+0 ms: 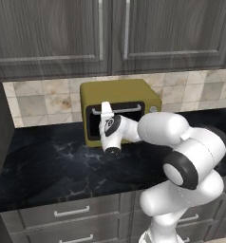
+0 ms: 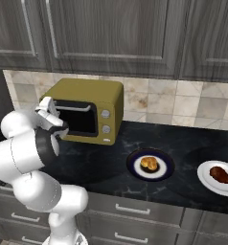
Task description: Open the toaster oven door. Place the bread on the top rack in the toaster oven and place the steak on the bottom rack.
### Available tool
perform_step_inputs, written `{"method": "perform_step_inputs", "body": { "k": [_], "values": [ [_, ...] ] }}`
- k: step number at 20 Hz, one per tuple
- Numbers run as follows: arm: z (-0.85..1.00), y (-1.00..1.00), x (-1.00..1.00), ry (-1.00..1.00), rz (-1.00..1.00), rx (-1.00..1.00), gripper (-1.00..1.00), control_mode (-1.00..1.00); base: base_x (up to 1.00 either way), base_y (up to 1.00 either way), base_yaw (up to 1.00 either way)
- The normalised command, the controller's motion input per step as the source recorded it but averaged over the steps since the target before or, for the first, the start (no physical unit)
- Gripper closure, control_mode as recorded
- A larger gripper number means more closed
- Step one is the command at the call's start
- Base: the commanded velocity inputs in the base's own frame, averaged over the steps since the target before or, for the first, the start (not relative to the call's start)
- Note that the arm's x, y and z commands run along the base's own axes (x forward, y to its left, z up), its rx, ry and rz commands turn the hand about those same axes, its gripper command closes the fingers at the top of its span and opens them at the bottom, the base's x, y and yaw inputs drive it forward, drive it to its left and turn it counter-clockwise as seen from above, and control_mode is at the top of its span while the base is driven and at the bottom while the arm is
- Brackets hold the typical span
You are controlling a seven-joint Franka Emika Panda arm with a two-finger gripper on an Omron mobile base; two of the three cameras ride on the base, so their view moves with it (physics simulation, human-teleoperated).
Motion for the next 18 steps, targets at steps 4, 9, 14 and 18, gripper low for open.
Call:
{"method": "perform_step_inputs", "body": {
  "k": [4,9,14,18],
  "values": [
    [0.00,0.25,0.00,0.03,0.00,-0.02,1.00,-1.00,0.00,0.00,0.00],
    [0.00,0.27,-0.01,0.00,0.00,0.00,1.00,-1.00,0.00,0.00,0.00],
    [0.00,0.28,-0.10,-0.03,0.00,0.00,1.00,-1.00,0.00,0.00,0.00],
    [0.00,0.26,-0.11,-0.05,0.00,0.00,1.00,-1.00,0.00,0.00,0.00]
  ]
}}
